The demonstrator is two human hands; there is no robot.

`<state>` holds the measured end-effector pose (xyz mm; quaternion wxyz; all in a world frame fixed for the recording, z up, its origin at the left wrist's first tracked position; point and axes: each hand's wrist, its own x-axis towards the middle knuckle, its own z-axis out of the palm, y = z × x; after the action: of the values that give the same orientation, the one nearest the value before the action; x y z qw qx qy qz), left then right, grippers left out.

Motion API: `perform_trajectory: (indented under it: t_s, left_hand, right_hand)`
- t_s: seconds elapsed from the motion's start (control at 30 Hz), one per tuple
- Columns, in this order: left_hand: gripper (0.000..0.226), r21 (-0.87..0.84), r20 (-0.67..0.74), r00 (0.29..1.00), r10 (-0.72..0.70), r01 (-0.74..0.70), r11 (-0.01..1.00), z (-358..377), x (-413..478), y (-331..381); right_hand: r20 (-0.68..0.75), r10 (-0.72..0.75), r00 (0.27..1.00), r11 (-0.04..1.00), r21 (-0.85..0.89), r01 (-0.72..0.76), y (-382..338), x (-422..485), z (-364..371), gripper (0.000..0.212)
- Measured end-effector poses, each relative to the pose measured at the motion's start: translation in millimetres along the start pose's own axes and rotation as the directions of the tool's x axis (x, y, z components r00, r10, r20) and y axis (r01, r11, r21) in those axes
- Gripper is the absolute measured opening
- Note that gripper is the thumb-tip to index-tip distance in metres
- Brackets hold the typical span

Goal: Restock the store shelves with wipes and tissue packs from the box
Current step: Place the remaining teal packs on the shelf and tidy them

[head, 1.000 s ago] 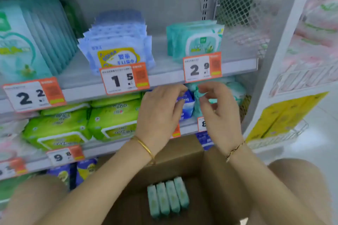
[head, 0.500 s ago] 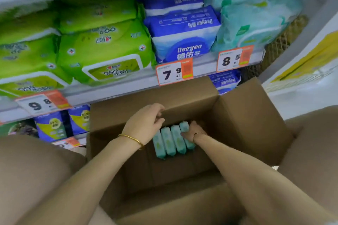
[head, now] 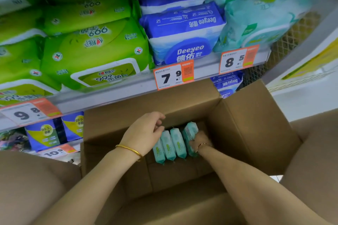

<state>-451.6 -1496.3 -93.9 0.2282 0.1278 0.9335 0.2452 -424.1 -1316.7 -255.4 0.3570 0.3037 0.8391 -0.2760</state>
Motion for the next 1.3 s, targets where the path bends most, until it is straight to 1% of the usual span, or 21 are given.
perform_trajectory:
  t_s: [0.07,0.13,0.2,0.23,0.3,0.37,0.43,0.5,0.57,0.63,0.67,0.73,0.8,0.83,0.87,0.93,1.0,1.07,1.13,1.23,1.3]
  left_hand:
    - [0.034,-0.043,0.016,1.0,-0.001,0.002,0.999,3.7,1.2,6.0]
    - [0.037,-0.071,0.04,0.999,0.011,-0.008,0.997,7.8,0.6,14.8]
    - [0.045,-0.083,0.061,0.998,0.036,-0.031,0.996,10.9,-3.6,24.6]
    - [0.051,-0.091,0.068,0.997,0.044,-0.038,0.995,10.6,-6.9,29.6]
    - [0.069,-0.133,0.072,0.995,0.071,-0.061,0.989,6.7,-16.3,39.2]
    - [0.09,-0.153,0.083,0.989,0.123,-0.109,0.982,1.6,-30.0,50.7]
    - [0.106,-0.144,0.083,0.983,0.166,-0.153,0.978,-1.5,-45.2,65.5]
    - [0.111,-0.099,-0.032,0.978,0.207,-0.209,0.973,-4.9,-54.6,78.7]
    - [0.099,-0.087,-0.247,0.94,0.234,-0.262,0.961,-17.1,-55.6,88.3]
    - [0.073,-0.285,-0.4,0.908,0.123,-0.251,0.925,-39.8,-56.0,95.0]
    - [0.061,-0.42,-0.411,0.91,0.046,-0.234,0.877,-51.6,-57.2,97.7]
    - [0.047,-0.608,-0.378,0.925,-0.024,-0.229,0.76,-72.8,-64.2,103.1]
    - [0.043,-0.775,-0.298,0.954,-0.004,-0.24,0.585,-93.7,-77.0,114.4]
    - [0.043,-0.838,-0.256,0.966,0.034,-0.239,0.491,-104.1,-83.1,121.3]
    - [0.043,-0.874,-0.231,0.969,0.085,-0.245,0.419,-114.8,-88.4,128.7]
    - [0.048,-0.888,-0.226,0.956,0.188,-0.281,0.365,-137.0,-96.7,143.7]
    - [0.052,-0.865,-0.247,0.935,0.253,-0.33,0.379,-158.9,-100.8,158.5]
    - [0.037,-0.824,-0.275,0.918,0.286,-0.378,0.422,-180.0,-101.3,174.1]
    - [0.023,-0.748,-0.342,0.892,0.295,-0.448,0.489,-203.3,-94.0,189.1]
    - [0.031,-0.548,-0.484,0.811,0.328,-0.573,0.609,-242.4,-71.1,209.5]
    - [0.04,-0.454,-0.576,0.748,0.331,-0.629,0.632,-267.4,-52.7,223.6]
  right_hand:
    - [0.07,0.053,0.996,0.999,-0.011,-0.053,-6.2,-17.7,-27.1,0.052]
    - [0.215,0.074,0.974,0.996,0.03,-0.082,-13.6,-40.8,-61.5,0.051]
    - [0.337,0.026,0.941,0.999,0.028,-0.038,-20.7,-69.0,-97.9,0.047]
    - [0.364,-0.014,0.931,1.0,0.019,0.008,-23.8,-83.5,-114.0,0.043]
    - [0.361,-0.105,0.927,0.994,0.072,0.084,-29.8,-111.7,-139.6,0.036]
    - [0.338,-0.195,0.921,0.967,0.225,0.122,-35.3,-139.5,-155.2,0.035]
    - [0.319,-0.291,0.902,0.906,0.395,0.153,-40.6,-167.8,-164.3,0.038]
    - [0.272,-0.383,0.883,0.828,0.525,0.197,-44.9,-194.4,-169.5,0.036]
    - [0.213,-0.459,0.863,0.756,0.604,0.253,-47.6,-218.9,-176.8,0.037]
    - [0.151,-0.521,0.84,0.707,0.628,0.325,-48.9,-240.0,-189.7,0.04]
    - [0.095,-0.541,0.836,0.695,0.611,0.38,-49.3,-250.3,-198.1,0.042]
    - [-0.103,-0.561,0.822,0.684,0.501,0.53,-50.1,-267.5,-217.2,0.038]
    - [-0.311,-0.59,0.745,0.668,0.33,0.667,-50.9,-279.9,-236.5,0.028]
    - [-0.356,-0.614,0.705,0.657,0.264,0.706,-51.8,-286.3,-244.4,0.031]
    - [-0.345,-0.647,0.68,0.643,0.233,0.73,-52.5,-292.8,-251.4,0.037]
    - [-0.25,-0.735,0.63,0.555,0.312,0.771,-54.1,-302.9,-263.7,0.038]
    - [-0.233,-0.796,0.559,0.454,0.381,0.805,-57.0,-312.0,-278.0,0.03]
    - [-0.295,-0.809,0.507,0.384,0.387,0.838,-61.9,-317.1,-295.6,0.026]
    - [-0.383,-0.797,0.467,0.317,0.393,0.863,-68.8,-318.4,-315.9,0.029]
    - [-0.533,-0.762,0.368,0.214,0.328,0.92,-87.1,-323.6,-348.8,0.032]
    - [-0.639,-0.716,0.282,0.169,0.233,0.958,-104.2,-326.4,-370.8,0.044]
